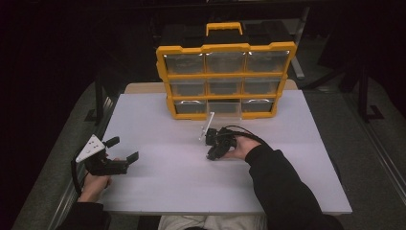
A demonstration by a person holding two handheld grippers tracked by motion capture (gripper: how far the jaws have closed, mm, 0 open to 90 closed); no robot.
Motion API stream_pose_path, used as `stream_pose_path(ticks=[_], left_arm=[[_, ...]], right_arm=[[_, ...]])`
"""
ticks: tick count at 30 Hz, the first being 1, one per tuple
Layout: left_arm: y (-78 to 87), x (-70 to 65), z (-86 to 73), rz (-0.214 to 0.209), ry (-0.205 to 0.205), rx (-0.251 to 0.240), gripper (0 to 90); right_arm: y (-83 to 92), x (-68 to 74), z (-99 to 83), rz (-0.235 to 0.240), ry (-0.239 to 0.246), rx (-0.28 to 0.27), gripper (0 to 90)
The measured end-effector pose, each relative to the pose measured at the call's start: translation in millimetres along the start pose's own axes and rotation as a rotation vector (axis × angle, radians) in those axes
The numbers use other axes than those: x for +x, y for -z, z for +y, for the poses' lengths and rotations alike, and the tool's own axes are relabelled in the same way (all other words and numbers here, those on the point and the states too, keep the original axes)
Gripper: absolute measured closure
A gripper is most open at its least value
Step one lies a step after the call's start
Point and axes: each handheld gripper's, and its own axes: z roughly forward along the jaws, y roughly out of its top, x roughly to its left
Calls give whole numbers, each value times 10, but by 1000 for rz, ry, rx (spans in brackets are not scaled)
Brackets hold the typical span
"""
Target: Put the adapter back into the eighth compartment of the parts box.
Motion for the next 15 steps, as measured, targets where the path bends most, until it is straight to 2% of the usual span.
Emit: stream_pose_path(ticks=[15], left_arm=[[-1,1,-1,1,1,0,0]], right_arm=[[234,16,-30,-37,11,-13,749]])
